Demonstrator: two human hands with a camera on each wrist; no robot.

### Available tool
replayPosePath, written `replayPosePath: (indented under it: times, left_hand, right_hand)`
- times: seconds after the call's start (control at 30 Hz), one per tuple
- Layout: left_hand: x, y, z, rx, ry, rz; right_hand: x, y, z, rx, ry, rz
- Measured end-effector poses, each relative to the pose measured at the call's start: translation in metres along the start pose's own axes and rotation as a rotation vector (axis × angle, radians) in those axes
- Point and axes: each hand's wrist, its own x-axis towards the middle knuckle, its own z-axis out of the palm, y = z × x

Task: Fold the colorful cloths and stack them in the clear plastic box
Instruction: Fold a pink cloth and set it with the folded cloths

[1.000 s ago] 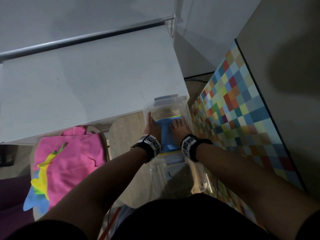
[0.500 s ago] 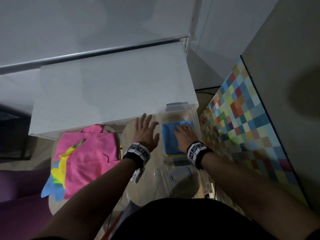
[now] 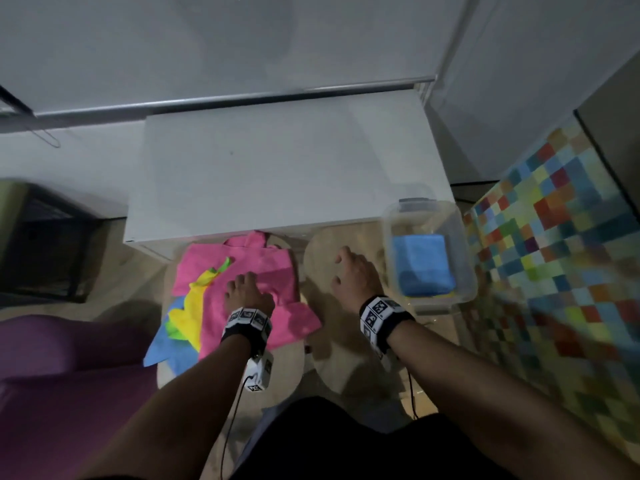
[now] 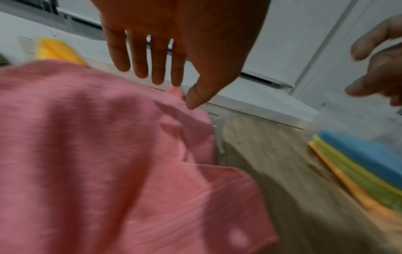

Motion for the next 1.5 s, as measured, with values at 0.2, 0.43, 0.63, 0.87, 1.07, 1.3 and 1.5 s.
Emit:
replayPosePath:
  times: [0.2, 0.43, 0.63, 0.87, 1.07, 1.3, 1.5]
  left_hand:
    - [0.004, -0.094, -0.02, -0.109, 0.003, -0.179]
    - [0.001, -0.147, -0.019, -0.276, -0.304, -0.129]
    - [-0.007, -0.133, -0.022, -0.159, -0.356, 0.009]
    - [0.001, -0.117, -0.031, -0.356, -0.345, -0.081]
    - [0.007, -0.109, -0.047, -0.446, -0.295, -0.137]
    - [-0.018, -0.135, -0.039, -0.416, -0.28, -0.304]
    - [-0.029, -0.155, -0.017, -0.299, -0.33, -0.415]
  right_hand:
    - [-0.032, -0.056, 0.098, 0.162, -0.332, 0.482]
    - [-0.054, -0.081, 0.159, 0.431, -0.331, 0.696]
    - [-0.049, -0.09, 0.168, 0.224, -0.193, 0.661]
    - [-0.052, -0.072, 0.165, 0.036, -0.224, 0.619]
    - [-0.036, -0.068, 0.157, 0.286, -0.337, 0.654]
    - [-0.049, -0.053, 0.12, 0.267, -0.477, 0.584]
    - [-0.059, -0.025, 0.111, 0.111, -0.435, 0.573]
